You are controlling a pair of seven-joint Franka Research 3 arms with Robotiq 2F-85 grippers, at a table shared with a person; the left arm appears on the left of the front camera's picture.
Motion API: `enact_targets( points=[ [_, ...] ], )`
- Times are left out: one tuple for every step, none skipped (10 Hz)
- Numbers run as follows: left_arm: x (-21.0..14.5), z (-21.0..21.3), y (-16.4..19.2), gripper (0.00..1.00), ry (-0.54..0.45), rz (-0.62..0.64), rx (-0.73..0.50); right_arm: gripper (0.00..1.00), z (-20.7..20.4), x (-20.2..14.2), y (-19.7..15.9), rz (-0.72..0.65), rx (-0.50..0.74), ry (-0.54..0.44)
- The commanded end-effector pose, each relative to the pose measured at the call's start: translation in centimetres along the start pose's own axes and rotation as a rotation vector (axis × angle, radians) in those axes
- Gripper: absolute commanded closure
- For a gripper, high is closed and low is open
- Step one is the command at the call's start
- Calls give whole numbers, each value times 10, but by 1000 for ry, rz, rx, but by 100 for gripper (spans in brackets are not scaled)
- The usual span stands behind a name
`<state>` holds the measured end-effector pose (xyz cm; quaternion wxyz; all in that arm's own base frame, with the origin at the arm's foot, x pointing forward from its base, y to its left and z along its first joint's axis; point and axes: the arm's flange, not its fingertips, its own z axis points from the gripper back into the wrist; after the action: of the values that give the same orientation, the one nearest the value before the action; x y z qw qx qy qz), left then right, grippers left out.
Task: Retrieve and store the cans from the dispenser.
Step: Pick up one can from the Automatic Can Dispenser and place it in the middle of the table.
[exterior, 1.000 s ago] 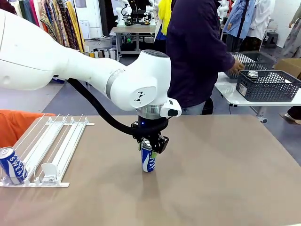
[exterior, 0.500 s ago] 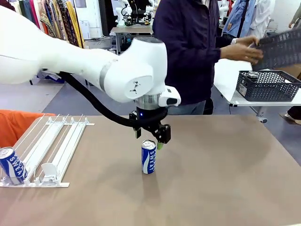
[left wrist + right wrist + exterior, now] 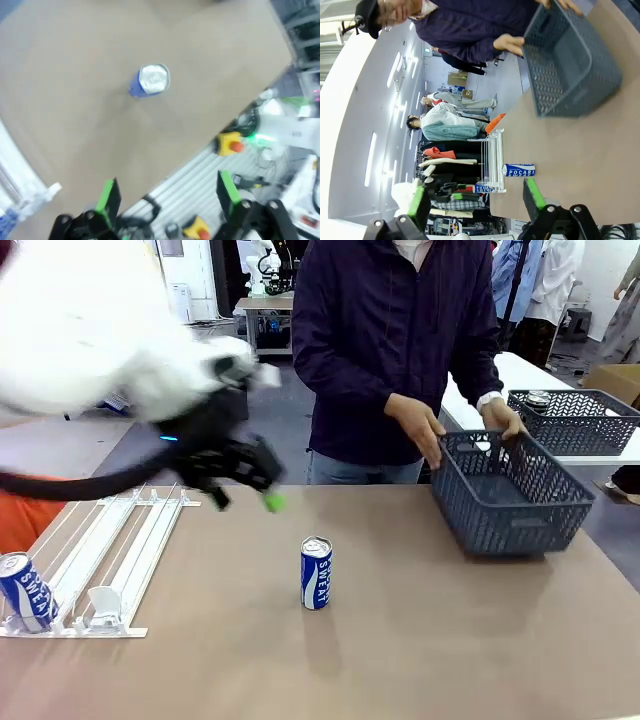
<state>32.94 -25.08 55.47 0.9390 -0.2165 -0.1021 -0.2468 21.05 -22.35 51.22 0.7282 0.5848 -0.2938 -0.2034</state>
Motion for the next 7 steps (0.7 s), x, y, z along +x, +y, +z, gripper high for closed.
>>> enact_targets(
  points=[
    [-71, 59, 98, 0, -96, 104, -286, 0, -2, 2, 2, 25, 29, -11],
    [-112, 81, 153, 0, -251, 176, -537, 0, -2, 2, 2, 25, 29, -11],
    [-150, 88, 191, 0, -389, 267, -684, 0, -2, 2, 2, 25, 29, -11],
    [-183, 87, 223, 0, -481, 338, -804, 0, -2, 2, 2, 25, 29, -11],
    [-208, 84, 243, 0, -522, 400, -848, 0, -2, 2, 2, 25, 29, -11],
    [-220, 79, 252, 0, -492, 398, -824, 0, -2, 2, 2, 25, 29, -11],
    [-188, 121, 236, 0, -427, 284, -726, 0, -2, 2, 2, 25, 29, -11]
  ],
)
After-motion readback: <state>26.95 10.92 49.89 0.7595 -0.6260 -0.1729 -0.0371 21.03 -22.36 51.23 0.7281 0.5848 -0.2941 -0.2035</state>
